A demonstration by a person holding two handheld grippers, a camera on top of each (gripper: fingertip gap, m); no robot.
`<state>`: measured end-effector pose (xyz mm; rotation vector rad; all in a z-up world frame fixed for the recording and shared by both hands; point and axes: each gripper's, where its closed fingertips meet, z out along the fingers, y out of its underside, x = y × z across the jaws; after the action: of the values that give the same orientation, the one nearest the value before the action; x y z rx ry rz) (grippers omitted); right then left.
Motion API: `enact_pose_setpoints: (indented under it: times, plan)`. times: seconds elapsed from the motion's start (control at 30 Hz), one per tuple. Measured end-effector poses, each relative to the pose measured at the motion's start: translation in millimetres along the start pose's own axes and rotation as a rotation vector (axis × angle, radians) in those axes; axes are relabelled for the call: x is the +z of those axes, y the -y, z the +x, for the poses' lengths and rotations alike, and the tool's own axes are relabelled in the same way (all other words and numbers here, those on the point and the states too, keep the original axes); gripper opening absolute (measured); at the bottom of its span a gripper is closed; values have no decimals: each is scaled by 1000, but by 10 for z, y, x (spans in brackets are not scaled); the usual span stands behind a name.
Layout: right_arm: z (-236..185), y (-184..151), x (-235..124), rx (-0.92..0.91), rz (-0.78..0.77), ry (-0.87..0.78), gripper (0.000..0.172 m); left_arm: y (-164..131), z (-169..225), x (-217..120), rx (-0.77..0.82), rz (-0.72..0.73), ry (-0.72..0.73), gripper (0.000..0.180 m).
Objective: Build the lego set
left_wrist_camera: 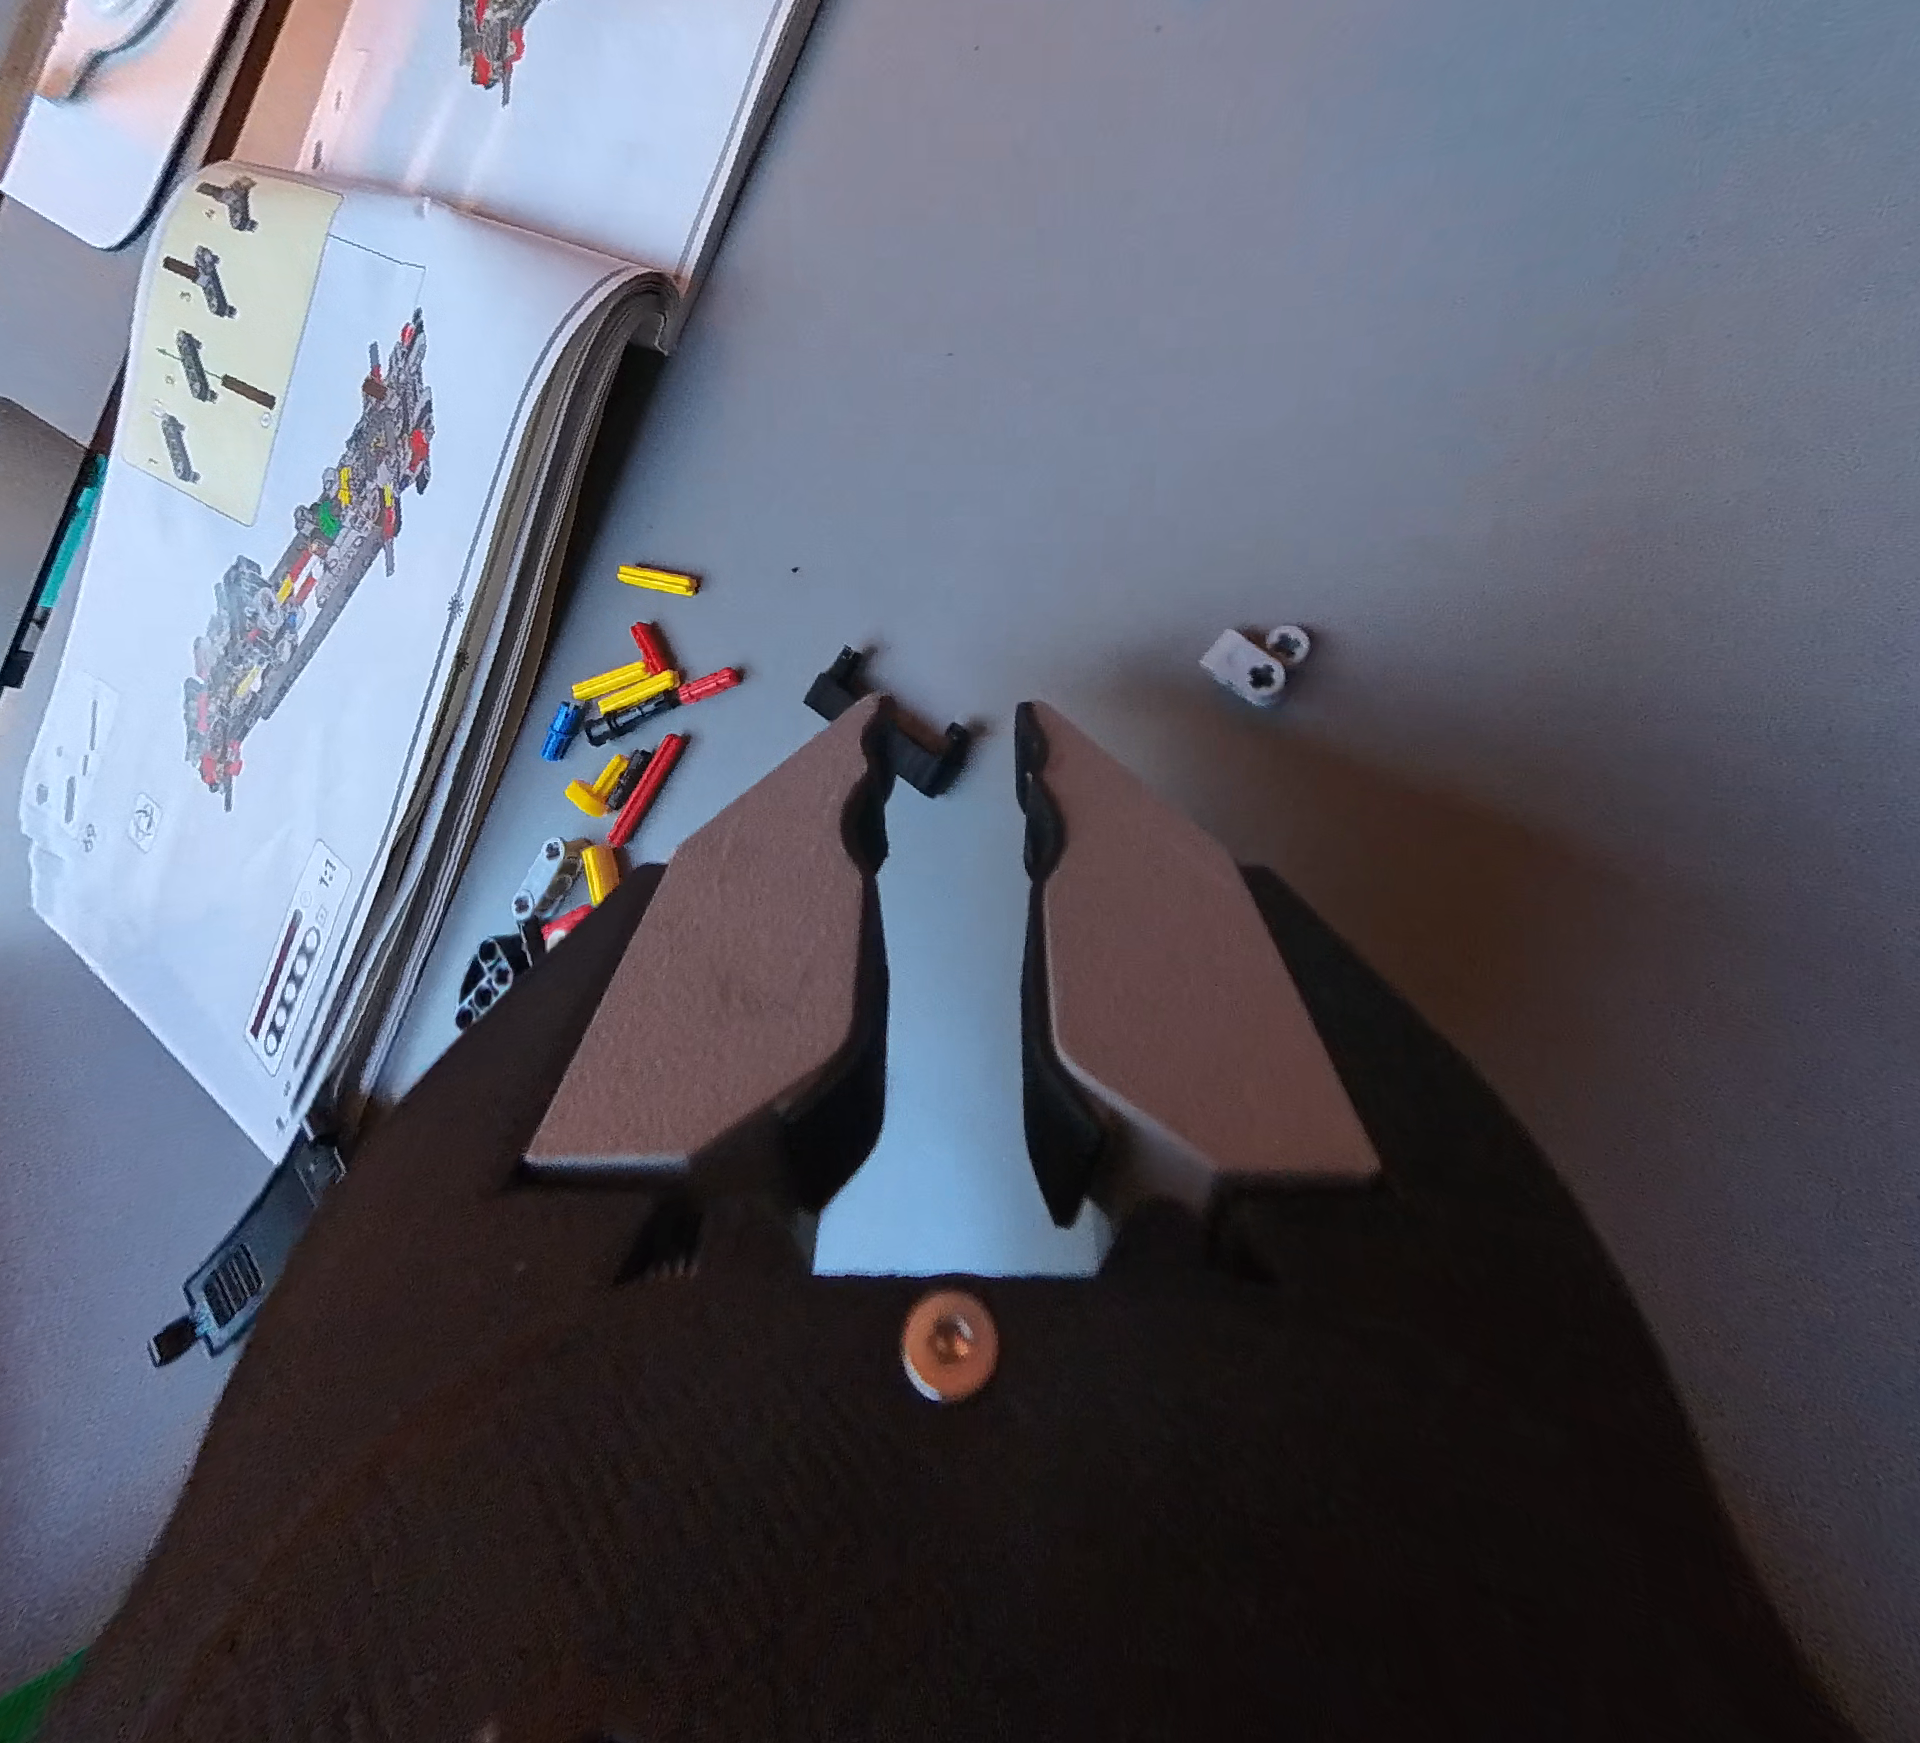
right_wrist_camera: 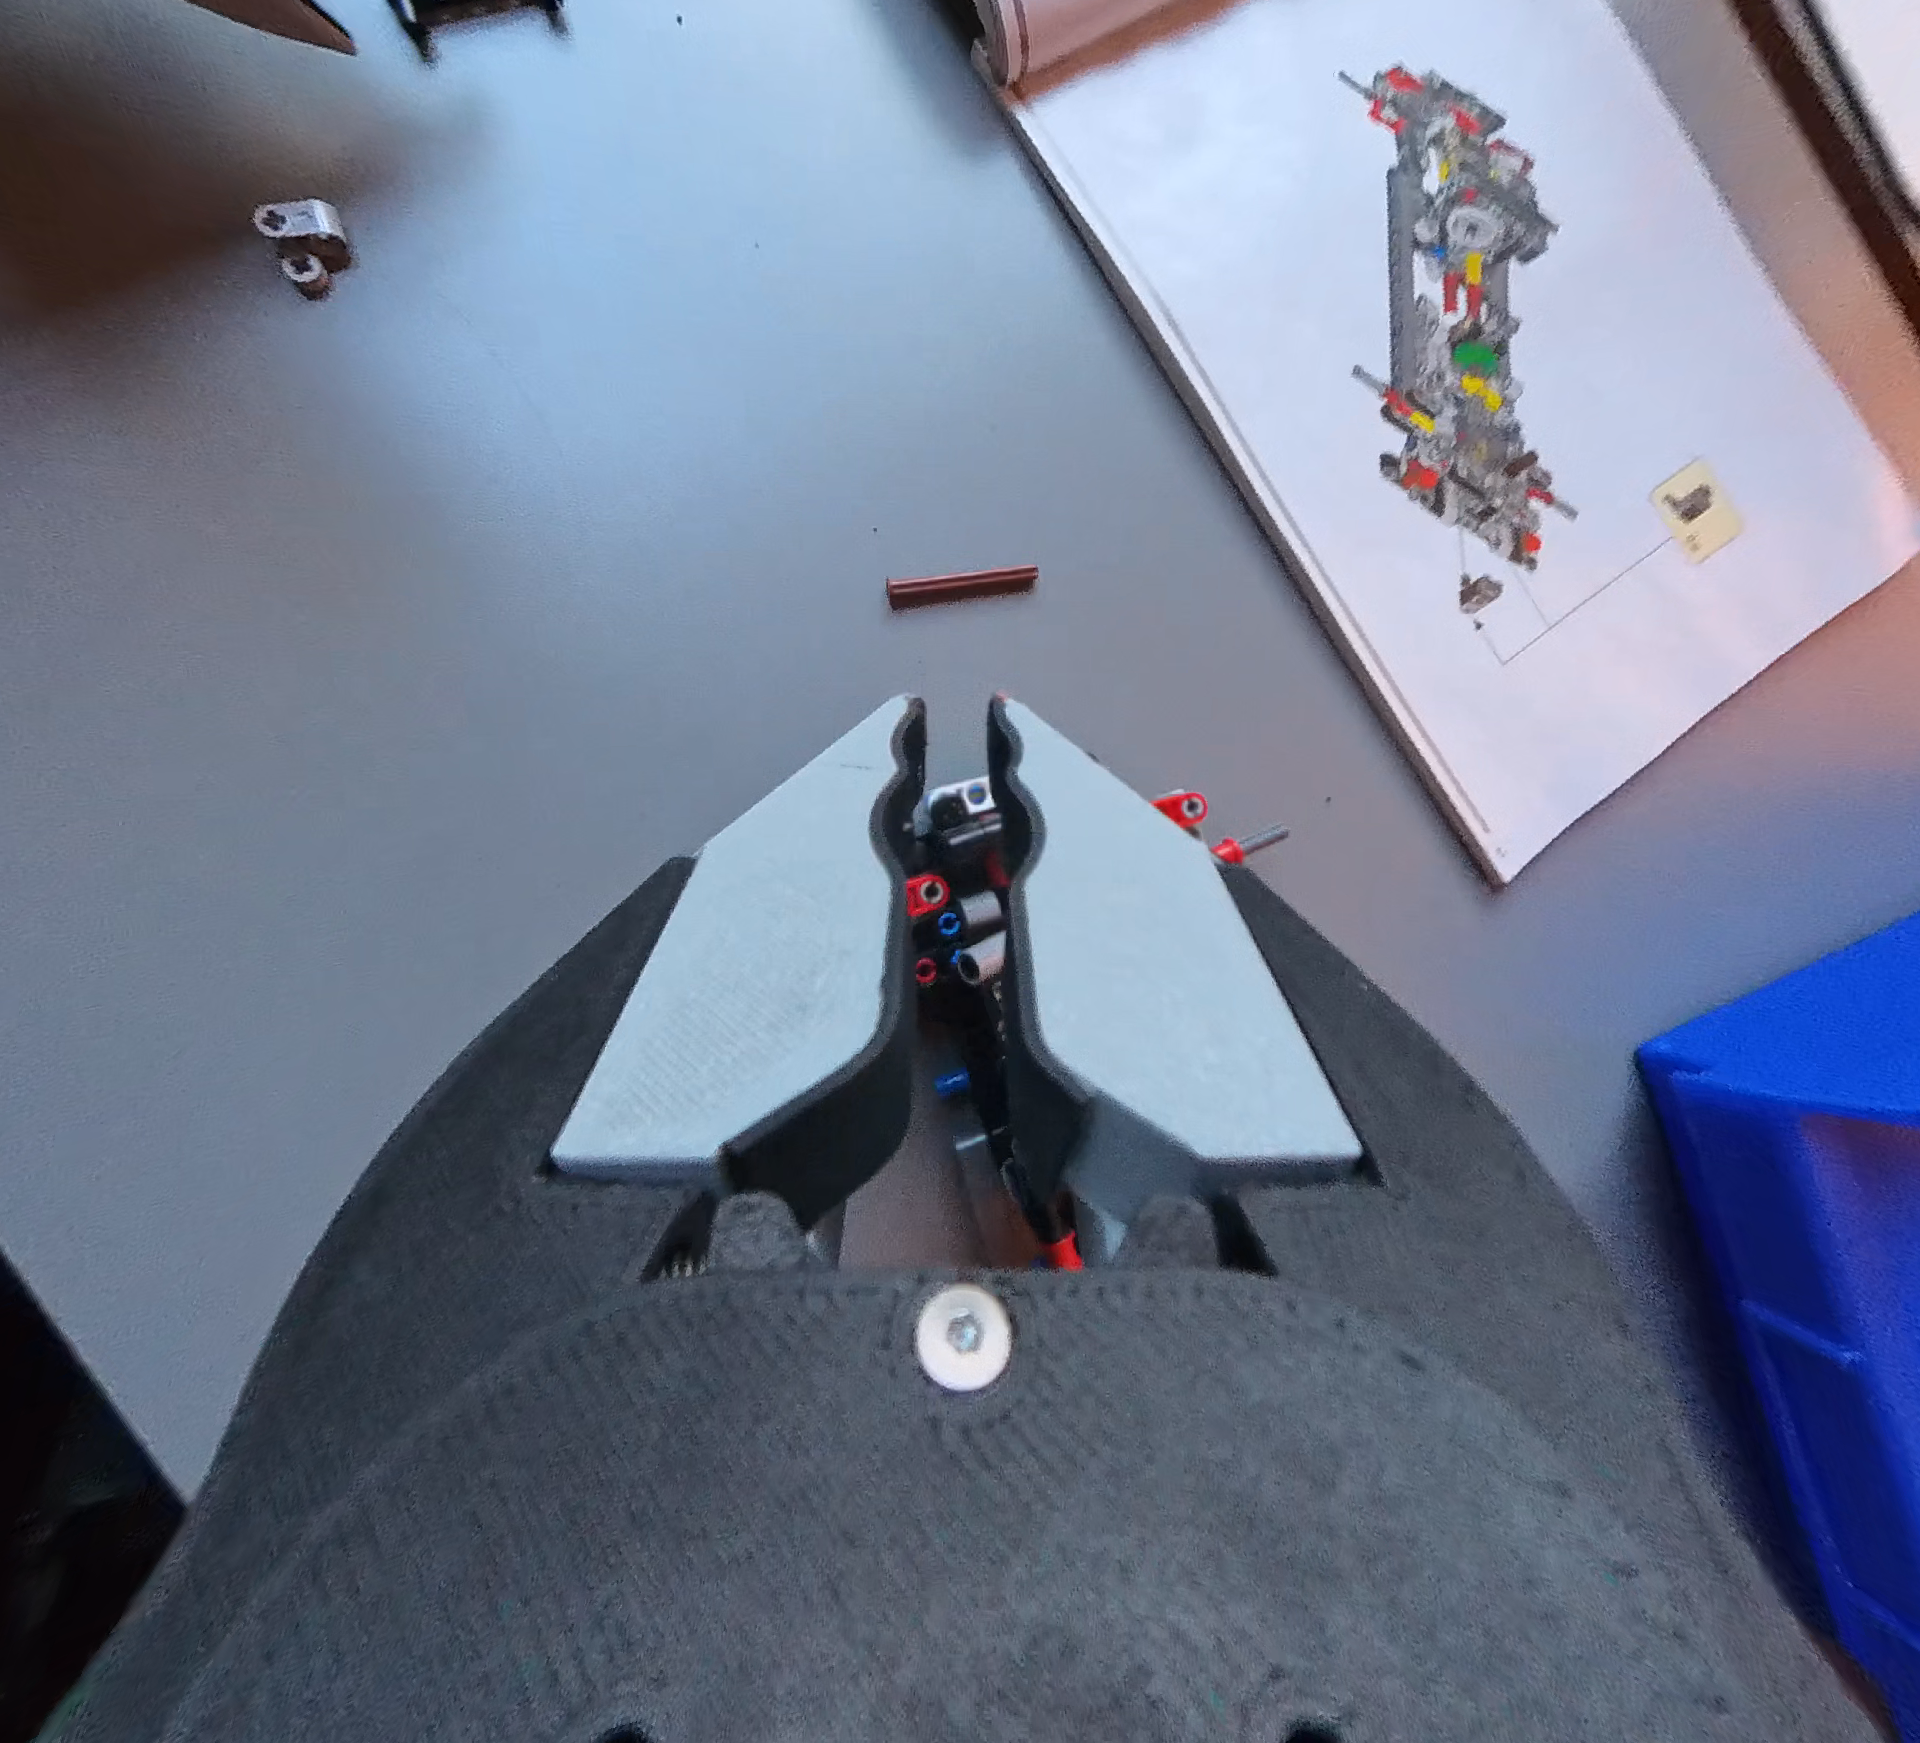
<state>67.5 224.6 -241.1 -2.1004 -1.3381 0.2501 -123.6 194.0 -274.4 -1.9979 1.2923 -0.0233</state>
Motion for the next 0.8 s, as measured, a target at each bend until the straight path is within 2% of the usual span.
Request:
enact_pose_setpoints:
  times: [0.07, 0.2, 0.37, 0.43, 0.5, 0.7, 0.8]
  plan:
    - [-14, -35, 57, 48, -57, 28, 13, -27, 13, -8, -7, -1, 0, 21]
    - [-12, -9, 241, 130, -148, 10, 10, -67, -39, -46, -47, 29, 37, 19]
    - [-79, -132, 532, 182, -299, 30, 20, -166, -121, -163, -87, 51, 78, 19]
    - [-45, -124, 569, 154, -321, -11, 16, -184, -131, -213, -98, 63, 82, 19]
    - [-101, -94, 591, 122, -328, -1, 3, -182, -117, -249, -103, 78, 74, 19]
    - [-240, 28, 641, -129, -267, -3, 2, -118, -17, -255, -68, 97, 45, 19]
    - [-446, 95, 624, -221, -225, 64, 1, -16, 79, -224, -29, 115, 19, 21]
